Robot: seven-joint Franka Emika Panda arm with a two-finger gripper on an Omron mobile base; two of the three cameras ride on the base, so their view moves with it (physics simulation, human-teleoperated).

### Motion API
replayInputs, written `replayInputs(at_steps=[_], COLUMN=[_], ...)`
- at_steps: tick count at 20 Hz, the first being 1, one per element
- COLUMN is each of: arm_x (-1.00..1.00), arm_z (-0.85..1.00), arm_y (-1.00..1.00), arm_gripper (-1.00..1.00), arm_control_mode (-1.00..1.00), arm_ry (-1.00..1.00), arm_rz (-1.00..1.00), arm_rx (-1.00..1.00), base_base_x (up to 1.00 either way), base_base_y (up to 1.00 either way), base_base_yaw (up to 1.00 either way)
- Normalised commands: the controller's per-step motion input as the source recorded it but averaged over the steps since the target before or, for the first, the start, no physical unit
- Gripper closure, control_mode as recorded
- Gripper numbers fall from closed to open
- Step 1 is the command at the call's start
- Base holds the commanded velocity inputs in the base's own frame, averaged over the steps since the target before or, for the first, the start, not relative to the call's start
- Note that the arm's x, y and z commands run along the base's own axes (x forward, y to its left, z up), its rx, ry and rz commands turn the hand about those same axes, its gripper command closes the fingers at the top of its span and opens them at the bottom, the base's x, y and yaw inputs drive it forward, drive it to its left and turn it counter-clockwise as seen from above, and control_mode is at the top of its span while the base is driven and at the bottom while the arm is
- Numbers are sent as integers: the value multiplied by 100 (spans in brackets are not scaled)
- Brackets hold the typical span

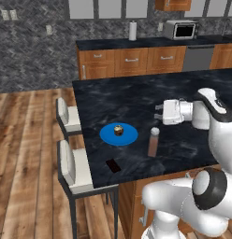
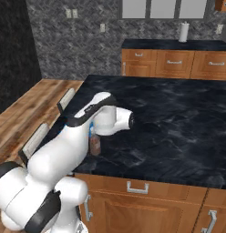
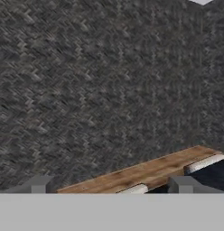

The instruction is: Take the cinnamon bottle from the cabinet and place it on the dining table, next to the plate with the cupcake. Then take the chocolate from the dining counter and place it on the cupcake plate.

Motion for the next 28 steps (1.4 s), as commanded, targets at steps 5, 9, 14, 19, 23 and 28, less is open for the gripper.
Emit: replayInputs(at_steps=[5,9,14,19,23,28], arm_x=[-46,-56,-52,-29,-6,0], arm_z=[100,94,-17,-95,-100,-67], arm_y=[99,100,85,15,7,21], arm_gripper=[-100,-100,-100,-100,-100,-100], arm_control_mode=[-100,-100,-100,-100,-100,-100], arm_ry=[15,21,46,68,62,44], arm_rz=[0,-1,-5,-6,-4,-7], arm_rx=[-25,-26,-25,-30,-40,-43], base_base_x=[0,0,0,0,0,0], base_base_y=[0,0,0,0,0,0], base_base_yaw=[0,0,0,0,0,0])
